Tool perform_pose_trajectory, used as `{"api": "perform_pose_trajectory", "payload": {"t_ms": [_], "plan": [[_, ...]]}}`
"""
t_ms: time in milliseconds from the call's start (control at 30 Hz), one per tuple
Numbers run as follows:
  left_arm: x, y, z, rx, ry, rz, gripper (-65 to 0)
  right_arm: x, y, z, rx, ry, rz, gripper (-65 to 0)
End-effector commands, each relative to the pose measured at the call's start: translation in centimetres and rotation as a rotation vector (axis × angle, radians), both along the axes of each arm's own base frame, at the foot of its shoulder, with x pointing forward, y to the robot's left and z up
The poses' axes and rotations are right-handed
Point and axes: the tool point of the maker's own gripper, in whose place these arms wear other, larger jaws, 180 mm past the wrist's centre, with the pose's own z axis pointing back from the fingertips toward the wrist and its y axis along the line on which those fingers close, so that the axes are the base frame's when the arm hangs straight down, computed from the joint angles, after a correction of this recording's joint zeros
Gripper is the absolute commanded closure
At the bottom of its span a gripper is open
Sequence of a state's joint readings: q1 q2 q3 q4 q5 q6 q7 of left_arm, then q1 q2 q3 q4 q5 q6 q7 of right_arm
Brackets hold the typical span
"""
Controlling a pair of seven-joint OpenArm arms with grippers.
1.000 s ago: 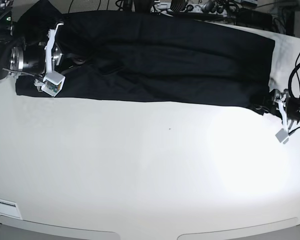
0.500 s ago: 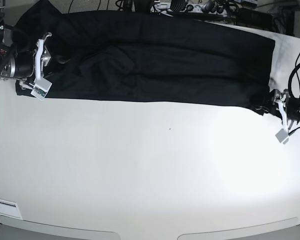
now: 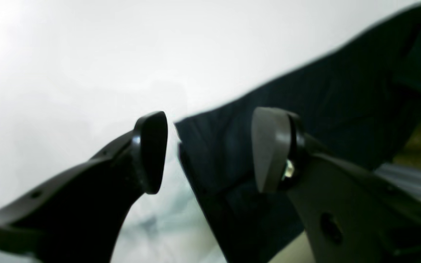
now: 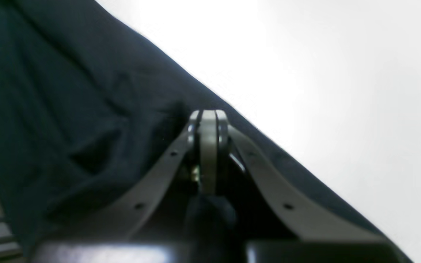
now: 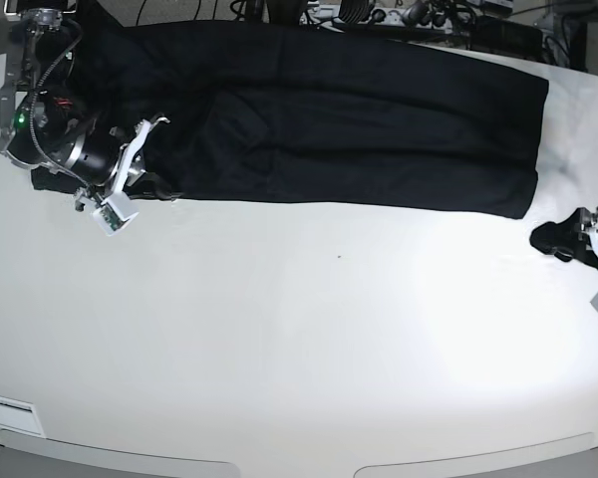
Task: Fold the T-shirt properly
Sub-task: 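Fold the sleeve inward over the shirt body with the right gripper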
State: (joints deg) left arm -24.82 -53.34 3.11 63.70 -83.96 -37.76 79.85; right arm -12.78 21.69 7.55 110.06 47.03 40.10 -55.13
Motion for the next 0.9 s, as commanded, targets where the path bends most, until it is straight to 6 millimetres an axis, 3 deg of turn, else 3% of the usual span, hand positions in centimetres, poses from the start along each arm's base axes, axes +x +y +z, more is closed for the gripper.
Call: {"api": "perform_pose_trajectory", "payload": {"t_ms": [0, 167, 367, 600, 867], "plan": [[1.0, 1.4, 2.6, 0.018, -0.067, 0.032, -38.8, 0.8, 0.1, 0.8, 0.016, -0.047, -0.009, 0.0], [2.1, 3.2, 5.7, -0.015, -0.165, 0.124, -38.8, 0.5, -0.4, -2.3, -0.035, 0.031, -0.043, 0.0], [2.1, 4.8, 6.8, -0.006, -0.196, 0.185, -38.8, 0.8, -0.3, -4.3, -0.038, 0.05, -0.075, 0.0], [2.1, 4.9, 6.9, -0.006, -0.197, 0.19, -38.8, 1.2, 3.1, -3.6, 0.038, 0.025, -0.004, 0.0], [2.2, 4.9, 7.0, -0.009, -0.203, 0.193, -38.8, -0.5, 7.5, -3.7, 0.112, 0.058, 0.101, 0.0]]}}
